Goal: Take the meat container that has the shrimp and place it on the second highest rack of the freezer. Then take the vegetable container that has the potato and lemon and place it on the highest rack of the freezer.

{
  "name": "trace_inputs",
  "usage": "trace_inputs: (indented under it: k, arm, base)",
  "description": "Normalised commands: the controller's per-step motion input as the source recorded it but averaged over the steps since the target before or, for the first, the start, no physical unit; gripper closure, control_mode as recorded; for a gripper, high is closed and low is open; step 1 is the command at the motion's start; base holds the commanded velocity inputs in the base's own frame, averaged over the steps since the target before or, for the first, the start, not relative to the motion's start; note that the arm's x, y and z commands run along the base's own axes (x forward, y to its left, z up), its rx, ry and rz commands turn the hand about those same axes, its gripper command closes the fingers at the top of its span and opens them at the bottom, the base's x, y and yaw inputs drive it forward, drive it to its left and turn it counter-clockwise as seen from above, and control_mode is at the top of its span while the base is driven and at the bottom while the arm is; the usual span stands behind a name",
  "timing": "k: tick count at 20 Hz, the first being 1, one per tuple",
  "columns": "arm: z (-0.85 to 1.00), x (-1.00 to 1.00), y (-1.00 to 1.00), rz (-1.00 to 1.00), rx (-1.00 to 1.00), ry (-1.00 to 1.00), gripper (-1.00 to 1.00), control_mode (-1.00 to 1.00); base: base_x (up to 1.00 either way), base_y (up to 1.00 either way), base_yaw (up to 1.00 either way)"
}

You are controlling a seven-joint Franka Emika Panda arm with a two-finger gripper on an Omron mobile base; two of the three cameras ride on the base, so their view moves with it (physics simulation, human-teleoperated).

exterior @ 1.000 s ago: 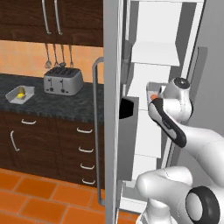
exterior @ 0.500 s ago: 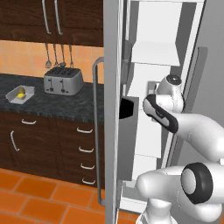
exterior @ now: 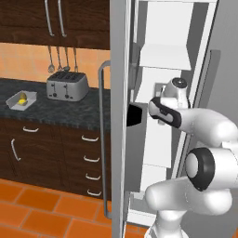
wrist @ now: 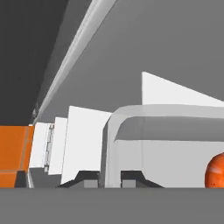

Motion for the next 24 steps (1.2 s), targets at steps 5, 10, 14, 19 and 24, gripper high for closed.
trace_inputs:
  k: [5, 10, 14, 19, 24]
  arm:
    - [-0.31, 0.35, -0.27, 0.0, 0.0, -0.02, 1.0, -1.0]
    - [-0.21, 0.34, -0.2, 0.0, 0.0, -0.01, 1.0, -1.0]
    - [-0.08, 0.41, -0.04, 0.0, 0.0, 0.0, 1.0, -1.0]
    - [-0.15, 0.42, -0.03, 0.0, 0.0, 0.0, 1.0, -1.0]
    - [-0.1, 0.43, -0.06, 0.0, 0.0, 0.0, 1.0, -1.0]
  base:
    - [0.0, 0.0, 0.0]
    - [0.0, 0.0, 0.0]
    - [0.0, 0.0, 0.0]
    - [0.0, 0.0, 0.0]
    - [0.0, 0.0, 0.0]
